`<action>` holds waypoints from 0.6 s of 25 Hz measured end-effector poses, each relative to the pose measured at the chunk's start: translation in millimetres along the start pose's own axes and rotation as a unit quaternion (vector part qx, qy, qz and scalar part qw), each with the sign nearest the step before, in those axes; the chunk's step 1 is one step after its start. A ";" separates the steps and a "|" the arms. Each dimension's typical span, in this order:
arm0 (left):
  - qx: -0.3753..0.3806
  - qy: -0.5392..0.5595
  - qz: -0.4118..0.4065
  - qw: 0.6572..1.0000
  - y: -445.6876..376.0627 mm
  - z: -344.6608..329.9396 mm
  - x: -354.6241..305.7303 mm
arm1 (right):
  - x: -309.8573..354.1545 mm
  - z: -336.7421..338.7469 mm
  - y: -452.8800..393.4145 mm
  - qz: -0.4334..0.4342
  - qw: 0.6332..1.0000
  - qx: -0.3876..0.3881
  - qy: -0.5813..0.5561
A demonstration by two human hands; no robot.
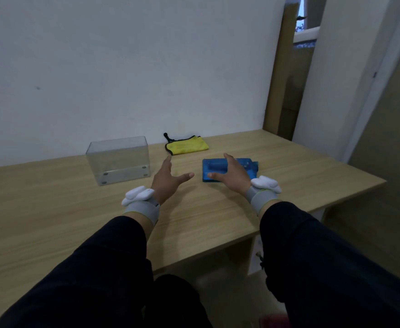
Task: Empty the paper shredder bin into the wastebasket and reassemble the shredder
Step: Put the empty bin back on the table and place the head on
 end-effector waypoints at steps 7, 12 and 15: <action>0.056 0.005 -0.003 0.998 -25.9 -52.8 1.1 | -40.1 30.3 -14.5 -0.034 0.998 -0.036 0.036; 0.085 -0.002 -0.005 0.996 -41.8 -78.6 5.0 | -65.1 42.1 -23.8 -0.051 0.996 -0.056 0.039; 0.093 -0.004 -0.001 0.996 -47.8 -88.5 8.7 | -69.2 44.4 -27.6 -0.044 0.996 -0.071 0.017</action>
Point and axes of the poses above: each hand's wrist, its own y-axis away from the middle knuckle, its own z-axis out of the back of the hand, x = y × z, the point moved 7 cm from there along -y, towards the middle knuckle, and after that the axes turned 11 degrees about -z, right-handed, at the moved point
